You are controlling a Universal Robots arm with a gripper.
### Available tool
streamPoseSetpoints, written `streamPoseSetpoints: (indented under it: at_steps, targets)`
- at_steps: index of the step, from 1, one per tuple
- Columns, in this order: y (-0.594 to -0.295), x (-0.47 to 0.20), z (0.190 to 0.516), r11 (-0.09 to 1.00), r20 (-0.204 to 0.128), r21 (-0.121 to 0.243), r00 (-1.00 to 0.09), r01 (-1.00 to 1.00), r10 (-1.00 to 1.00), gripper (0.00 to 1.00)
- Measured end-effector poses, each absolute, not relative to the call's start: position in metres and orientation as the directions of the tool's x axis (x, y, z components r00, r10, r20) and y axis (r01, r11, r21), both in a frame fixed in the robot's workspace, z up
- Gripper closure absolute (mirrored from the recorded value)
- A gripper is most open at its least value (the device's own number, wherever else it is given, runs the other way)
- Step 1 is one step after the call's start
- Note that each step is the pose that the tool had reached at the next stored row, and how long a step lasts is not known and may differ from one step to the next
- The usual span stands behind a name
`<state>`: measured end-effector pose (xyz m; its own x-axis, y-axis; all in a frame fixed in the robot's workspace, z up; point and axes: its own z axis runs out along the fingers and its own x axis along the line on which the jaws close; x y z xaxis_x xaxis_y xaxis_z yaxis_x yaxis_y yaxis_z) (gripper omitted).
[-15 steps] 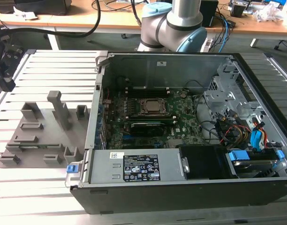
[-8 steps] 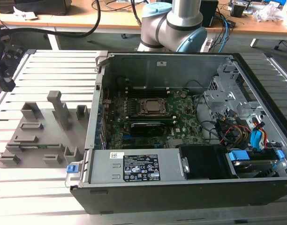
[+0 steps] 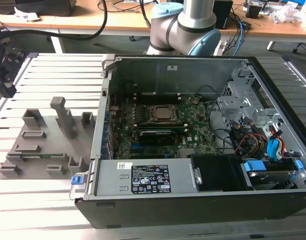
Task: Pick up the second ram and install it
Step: 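Pick up the second ram and move it above second insertion slot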
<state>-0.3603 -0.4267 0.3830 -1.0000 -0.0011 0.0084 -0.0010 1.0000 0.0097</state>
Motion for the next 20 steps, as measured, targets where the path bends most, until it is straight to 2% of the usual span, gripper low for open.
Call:
streamPoseSetpoints:
  at_steps: [6,20]
  targets:
    - [-0.4268,-0.3603,0.3829,0.999,0.008,0.010,-0.999,-0.039,-0.039,0.89]
    - [-0.4267,-0.3603,0.3830,0.957,0.008,0.010,-0.957,-0.291,-0.291,0.89]
